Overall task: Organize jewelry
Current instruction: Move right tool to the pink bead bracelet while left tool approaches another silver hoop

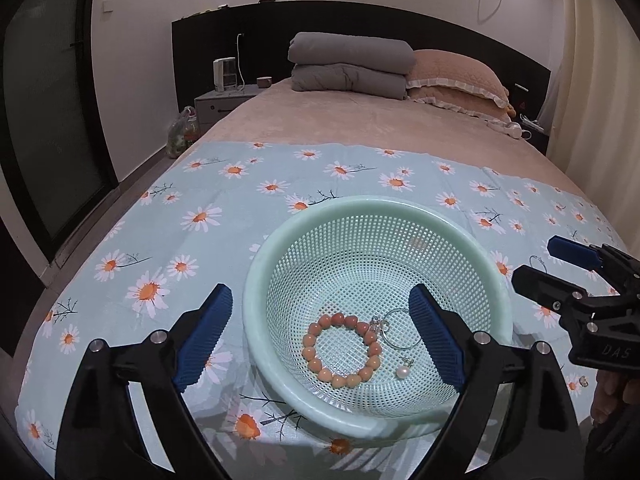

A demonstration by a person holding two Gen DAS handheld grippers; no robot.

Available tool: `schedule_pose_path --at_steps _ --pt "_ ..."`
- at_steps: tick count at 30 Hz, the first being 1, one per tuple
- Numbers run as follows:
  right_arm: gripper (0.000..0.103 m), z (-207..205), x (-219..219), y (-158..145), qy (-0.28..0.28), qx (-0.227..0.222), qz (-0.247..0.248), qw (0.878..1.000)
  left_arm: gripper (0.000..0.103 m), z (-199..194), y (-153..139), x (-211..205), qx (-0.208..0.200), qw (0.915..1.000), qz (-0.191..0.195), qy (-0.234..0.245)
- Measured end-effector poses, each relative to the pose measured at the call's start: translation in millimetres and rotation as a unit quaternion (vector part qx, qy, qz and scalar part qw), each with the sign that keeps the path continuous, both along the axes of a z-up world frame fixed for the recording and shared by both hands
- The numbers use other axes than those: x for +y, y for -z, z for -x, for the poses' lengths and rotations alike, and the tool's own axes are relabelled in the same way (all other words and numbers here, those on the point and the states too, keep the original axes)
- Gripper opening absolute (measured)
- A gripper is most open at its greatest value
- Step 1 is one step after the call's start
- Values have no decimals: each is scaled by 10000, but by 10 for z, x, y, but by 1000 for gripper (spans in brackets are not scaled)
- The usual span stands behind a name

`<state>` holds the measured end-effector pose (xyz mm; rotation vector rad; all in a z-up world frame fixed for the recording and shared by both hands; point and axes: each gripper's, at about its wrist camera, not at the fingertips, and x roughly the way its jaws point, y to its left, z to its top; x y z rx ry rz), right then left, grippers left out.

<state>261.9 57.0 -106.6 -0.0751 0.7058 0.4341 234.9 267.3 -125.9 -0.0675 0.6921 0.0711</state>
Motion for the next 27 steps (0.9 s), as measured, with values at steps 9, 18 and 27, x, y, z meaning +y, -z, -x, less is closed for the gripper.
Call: schedule_pose_path --at_steps 9,18,27 --pt "81 76 -1343 151 1230 210 223 9919 89 -42 -39 -950 -25 9947 -232 998" --pt "81 246 -2174 249 1739 290 468 9832 89 -345 113 -1975 182 9841 -257 1751" --pt "81 150 -2435 580 1593 495 448 9850 88 -733 394 -2667 486 9755 -374 2113"
